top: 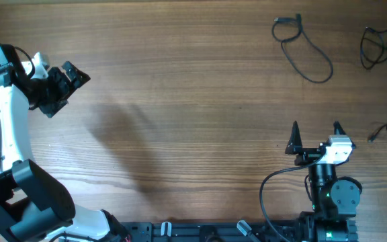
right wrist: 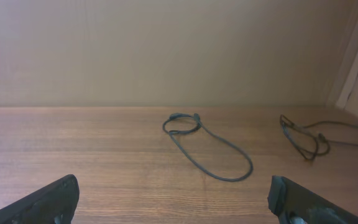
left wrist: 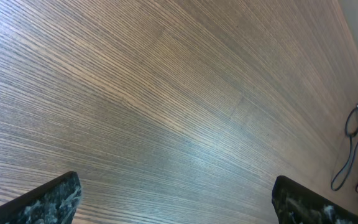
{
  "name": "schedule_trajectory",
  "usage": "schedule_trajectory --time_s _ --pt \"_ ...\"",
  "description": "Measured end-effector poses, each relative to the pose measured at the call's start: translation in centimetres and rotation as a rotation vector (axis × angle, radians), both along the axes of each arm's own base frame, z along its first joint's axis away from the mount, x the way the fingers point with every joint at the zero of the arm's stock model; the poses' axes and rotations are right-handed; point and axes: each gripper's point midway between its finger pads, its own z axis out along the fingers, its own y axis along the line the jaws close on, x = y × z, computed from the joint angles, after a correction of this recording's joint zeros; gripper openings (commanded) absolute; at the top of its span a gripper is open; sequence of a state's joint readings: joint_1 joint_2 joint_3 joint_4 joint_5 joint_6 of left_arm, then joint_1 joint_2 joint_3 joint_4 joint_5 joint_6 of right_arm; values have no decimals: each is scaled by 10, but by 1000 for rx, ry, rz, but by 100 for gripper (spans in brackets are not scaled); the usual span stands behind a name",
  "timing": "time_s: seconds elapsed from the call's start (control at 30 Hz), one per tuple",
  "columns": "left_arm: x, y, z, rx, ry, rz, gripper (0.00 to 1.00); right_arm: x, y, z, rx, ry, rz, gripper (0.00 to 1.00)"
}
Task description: Untangle cables
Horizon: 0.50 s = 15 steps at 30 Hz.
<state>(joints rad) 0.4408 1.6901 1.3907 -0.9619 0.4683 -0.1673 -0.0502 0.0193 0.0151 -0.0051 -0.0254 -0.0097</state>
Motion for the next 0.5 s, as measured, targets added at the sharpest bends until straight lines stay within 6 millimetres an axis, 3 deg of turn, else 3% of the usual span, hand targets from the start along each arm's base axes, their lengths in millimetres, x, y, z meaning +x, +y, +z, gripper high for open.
schedule_trajectory --time_s 0.5 --pt "0 0 0 0 0 0 100 0 0 0 -45 1 1 100"
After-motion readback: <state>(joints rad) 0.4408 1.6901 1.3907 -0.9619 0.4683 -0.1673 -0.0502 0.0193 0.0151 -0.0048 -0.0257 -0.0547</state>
